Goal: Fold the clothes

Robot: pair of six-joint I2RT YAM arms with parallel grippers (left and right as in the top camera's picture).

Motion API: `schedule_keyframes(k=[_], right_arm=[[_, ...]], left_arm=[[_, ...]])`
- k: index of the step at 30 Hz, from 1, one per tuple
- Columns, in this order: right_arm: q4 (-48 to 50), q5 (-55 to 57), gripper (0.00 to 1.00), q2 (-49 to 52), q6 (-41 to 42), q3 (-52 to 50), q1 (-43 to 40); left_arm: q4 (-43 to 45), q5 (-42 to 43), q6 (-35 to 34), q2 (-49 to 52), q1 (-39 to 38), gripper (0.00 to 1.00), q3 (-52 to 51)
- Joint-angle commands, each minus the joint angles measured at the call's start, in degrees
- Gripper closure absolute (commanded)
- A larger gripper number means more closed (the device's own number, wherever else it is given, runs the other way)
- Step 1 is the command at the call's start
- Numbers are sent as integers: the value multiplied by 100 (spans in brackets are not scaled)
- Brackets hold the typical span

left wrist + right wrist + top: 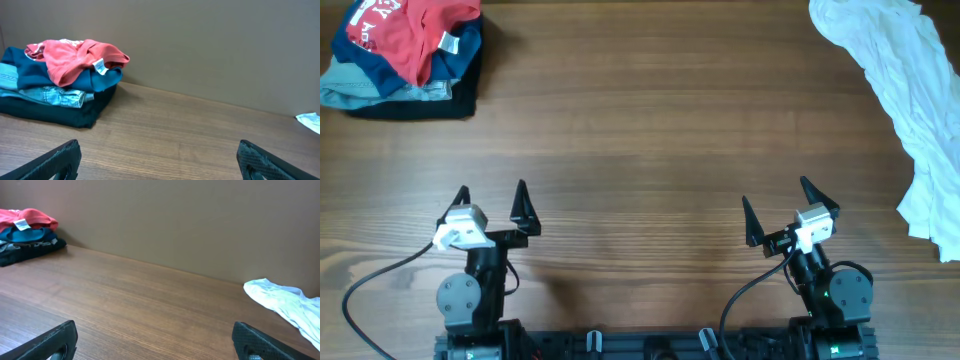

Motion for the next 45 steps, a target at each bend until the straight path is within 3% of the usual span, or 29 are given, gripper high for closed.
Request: schedule_keyframes(k=[1,6,45], right_arm=[[22,55,0,-57,83,-7,17],[22,55,0,-57,83,-7,17],[22,55,0,-57,83,-7,17]], left_arm=[[-164,-74,-166,-313,26,0,-181],[-623,-76,-164,-358,17,0,-181],[-603,-98,-164,-358,-17,0,-181]])
